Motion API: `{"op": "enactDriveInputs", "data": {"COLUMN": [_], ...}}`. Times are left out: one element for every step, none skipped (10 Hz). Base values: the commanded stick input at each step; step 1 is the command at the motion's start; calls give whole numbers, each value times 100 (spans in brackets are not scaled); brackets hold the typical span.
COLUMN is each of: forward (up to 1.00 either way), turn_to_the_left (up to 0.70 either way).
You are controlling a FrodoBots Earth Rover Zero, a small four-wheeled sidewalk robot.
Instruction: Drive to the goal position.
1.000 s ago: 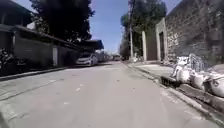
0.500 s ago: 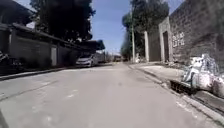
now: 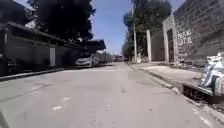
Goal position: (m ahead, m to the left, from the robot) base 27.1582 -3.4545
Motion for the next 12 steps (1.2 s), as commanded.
{"op": "enactDriveInputs", "data": {"forward": [85,85,85,85,85,85,85,85,85,85,85,85], "turn_to_the_left": [0,0,0,0,0,0,0,0,0,-2,-23,-34]}}
